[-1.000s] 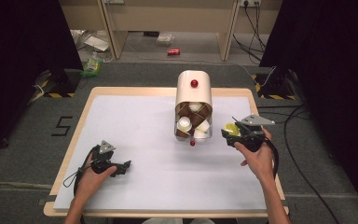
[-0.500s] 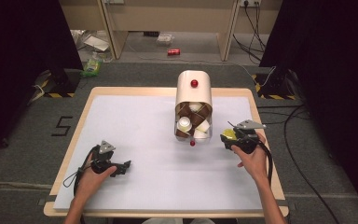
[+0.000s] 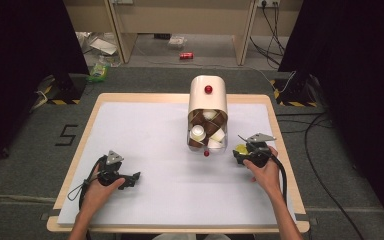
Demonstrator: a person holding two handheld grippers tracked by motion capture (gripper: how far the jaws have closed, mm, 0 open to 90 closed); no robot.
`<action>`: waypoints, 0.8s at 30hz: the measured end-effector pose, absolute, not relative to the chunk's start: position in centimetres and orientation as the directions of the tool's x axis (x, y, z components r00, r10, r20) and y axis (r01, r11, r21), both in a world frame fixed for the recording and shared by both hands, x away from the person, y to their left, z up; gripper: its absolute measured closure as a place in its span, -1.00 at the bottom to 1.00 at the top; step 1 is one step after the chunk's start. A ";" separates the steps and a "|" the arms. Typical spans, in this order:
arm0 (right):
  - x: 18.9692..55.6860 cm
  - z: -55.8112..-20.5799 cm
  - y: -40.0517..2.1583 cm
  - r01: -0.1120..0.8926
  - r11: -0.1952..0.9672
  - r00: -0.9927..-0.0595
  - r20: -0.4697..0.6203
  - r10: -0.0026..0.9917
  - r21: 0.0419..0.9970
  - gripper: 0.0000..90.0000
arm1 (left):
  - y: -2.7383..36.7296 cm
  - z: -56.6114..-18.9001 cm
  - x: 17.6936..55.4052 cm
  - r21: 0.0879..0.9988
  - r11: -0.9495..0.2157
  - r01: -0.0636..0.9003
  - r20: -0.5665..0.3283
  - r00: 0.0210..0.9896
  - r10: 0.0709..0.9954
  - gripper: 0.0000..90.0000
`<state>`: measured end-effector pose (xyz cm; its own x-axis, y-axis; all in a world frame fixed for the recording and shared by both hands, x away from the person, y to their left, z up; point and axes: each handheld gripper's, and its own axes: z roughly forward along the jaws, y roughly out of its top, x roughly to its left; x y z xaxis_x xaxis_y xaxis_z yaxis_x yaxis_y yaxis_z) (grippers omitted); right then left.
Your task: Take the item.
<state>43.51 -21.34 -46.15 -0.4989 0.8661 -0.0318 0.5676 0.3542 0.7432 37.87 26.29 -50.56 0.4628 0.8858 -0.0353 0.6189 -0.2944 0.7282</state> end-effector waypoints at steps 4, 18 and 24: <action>43.6 -46.4 -21.3 0.570 0.359 -0.501 -0.034 0.865 0.738 -0.15 | 26.3 -50.6 37.9 0.728 -0.295 0.619 -0.035 0.463 0.886 -1.00; 43.8 -47.1 -21.2 0.581 0.360 -0.501 -0.028 0.865 0.730 -0.16 | 26.3 -50.6 37.9 0.729 -0.297 0.617 -0.032 0.464 0.885 -1.00; 43.8 -47.0 -21.1 0.586 0.343 -0.489 -0.016 0.872 0.734 -0.32 | 26.3 -50.6 37.9 0.729 -0.297 0.617 -0.032 0.464 0.885 -1.00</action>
<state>43.77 -21.13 -47.02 -0.4895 0.8719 -0.0165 0.5859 0.3428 0.7343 37.88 26.30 -50.57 0.4638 0.8854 -0.0319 0.6168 -0.2968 0.7290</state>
